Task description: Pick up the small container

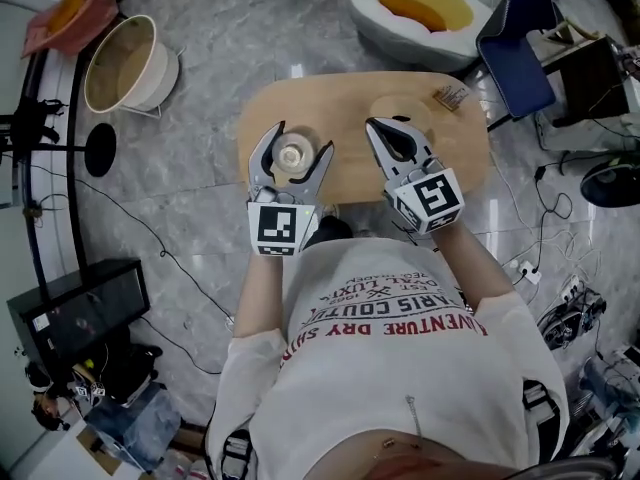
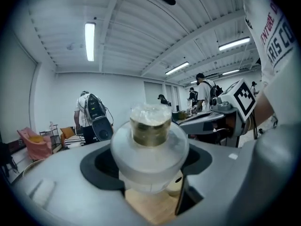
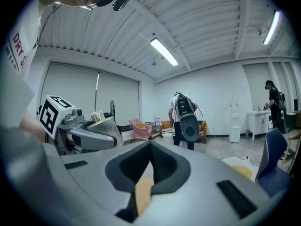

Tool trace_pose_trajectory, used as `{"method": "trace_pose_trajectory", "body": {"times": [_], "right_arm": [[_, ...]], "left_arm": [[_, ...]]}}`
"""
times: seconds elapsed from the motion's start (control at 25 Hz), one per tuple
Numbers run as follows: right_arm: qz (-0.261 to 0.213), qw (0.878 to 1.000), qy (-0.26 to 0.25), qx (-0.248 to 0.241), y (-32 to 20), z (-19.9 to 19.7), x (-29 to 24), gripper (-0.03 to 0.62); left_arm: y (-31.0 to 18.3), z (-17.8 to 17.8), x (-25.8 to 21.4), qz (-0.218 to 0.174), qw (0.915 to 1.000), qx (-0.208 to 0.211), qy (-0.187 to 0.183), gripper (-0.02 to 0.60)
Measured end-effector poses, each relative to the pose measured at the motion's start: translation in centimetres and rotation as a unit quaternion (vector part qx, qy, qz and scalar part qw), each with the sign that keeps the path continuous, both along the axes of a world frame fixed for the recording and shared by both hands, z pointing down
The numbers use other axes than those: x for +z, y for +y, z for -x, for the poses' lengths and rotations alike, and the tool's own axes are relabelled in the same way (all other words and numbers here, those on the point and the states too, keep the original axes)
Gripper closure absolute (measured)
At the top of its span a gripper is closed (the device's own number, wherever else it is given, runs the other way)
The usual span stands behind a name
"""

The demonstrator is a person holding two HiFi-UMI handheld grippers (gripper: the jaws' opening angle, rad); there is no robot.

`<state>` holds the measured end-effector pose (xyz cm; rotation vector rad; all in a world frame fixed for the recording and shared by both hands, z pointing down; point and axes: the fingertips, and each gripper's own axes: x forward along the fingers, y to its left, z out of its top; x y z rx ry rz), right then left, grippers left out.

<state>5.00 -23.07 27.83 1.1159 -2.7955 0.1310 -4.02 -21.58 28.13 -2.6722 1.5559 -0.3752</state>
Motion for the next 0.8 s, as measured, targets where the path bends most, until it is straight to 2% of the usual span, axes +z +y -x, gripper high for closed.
{"method": "trace_pose_trajectory", "body": {"times": [0.24,0.6,0.8], "right_arm": [[-0.038,0.999,-0.001,0.004,-0.6,0.4,-3.3,0.598],[-0.051,0.999,-0.007,0.007,-0.5,1.2,-4.8,0.598],[-0.042,0.999,-0.011,0.001,-0.5,2.0,-4.7,0.597]], "left_arm": [[-0.8,1.7,-3.2,-0.024,0.9997,-0.002,-0.001,0.241],[-0.7,2.7,-5.6,-0.035,0.9993,-0.002,-0.008,0.241],[-0.7,3.3,-5.8,-0.035,0.9994,0.005,-0.007,0.241]]}}
